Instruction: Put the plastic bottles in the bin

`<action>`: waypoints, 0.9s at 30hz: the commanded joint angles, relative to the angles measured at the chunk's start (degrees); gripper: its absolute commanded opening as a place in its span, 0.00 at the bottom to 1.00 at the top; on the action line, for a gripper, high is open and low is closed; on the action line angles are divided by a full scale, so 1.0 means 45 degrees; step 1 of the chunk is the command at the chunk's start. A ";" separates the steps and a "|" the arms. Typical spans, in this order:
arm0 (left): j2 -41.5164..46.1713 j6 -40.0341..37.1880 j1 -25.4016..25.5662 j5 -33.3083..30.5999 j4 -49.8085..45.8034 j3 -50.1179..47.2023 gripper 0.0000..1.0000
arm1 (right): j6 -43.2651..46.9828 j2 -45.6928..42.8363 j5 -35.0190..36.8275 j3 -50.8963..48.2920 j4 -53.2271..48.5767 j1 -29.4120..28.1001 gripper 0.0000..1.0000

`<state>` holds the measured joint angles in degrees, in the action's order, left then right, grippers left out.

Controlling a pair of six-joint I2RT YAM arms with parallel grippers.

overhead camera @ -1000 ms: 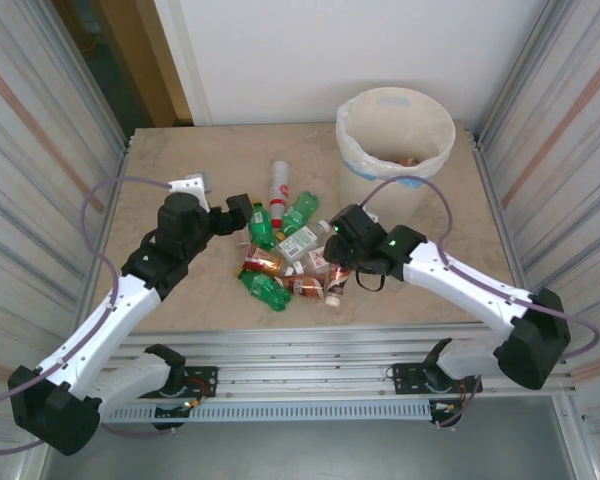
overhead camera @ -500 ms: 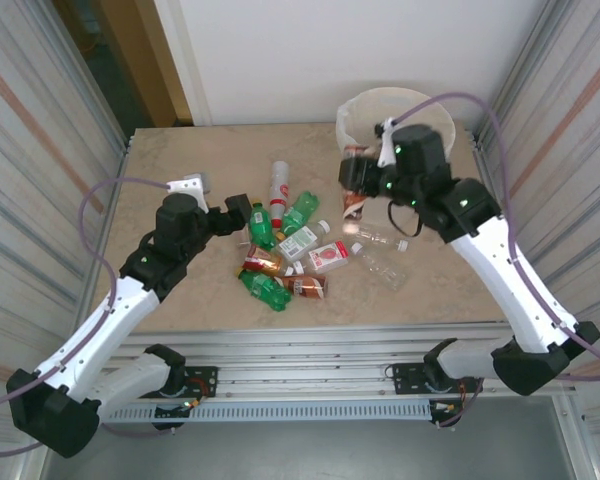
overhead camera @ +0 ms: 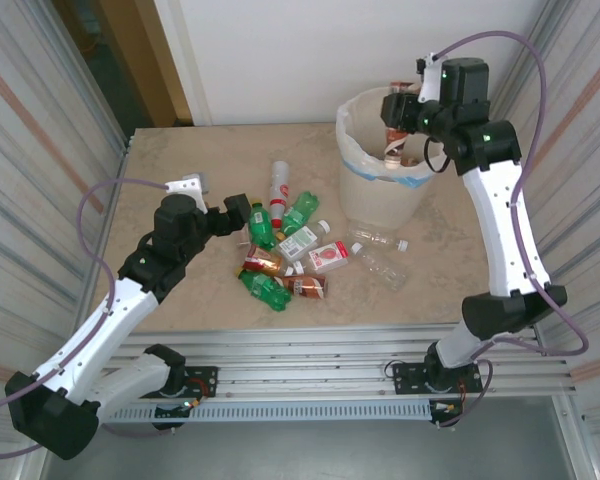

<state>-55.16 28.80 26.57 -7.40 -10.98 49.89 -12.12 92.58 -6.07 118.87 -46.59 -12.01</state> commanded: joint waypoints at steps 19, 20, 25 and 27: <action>0.0323 0.0121 -0.0128 -0.0453 -0.0386 0.0029 0.99 | 0.2355 0.4716 0.1012 0.2873 -0.1070 0.1438 0.35; 0.0342 0.0123 -0.0123 -0.0467 -0.0412 0.0017 0.99 | 0.2416 0.4765 0.1067 0.2798 -0.1091 0.1419 0.36; 0.0396 0.0082 -0.0124 -0.0577 -0.0450 0.0022 0.99 | 0.2561 0.4910 0.1211 0.2264 -0.1003 0.1364 0.41; 0.0384 0.0077 -0.0123 -0.0578 -0.0450 0.0009 0.99 | 0.2576 0.4951 0.1228 0.2089 -0.0960 0.1360 0.43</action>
<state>-54.83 28.77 26.57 -8.56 -12.25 49.89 -2.26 114.37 -1.39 129.36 -50.63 -5.39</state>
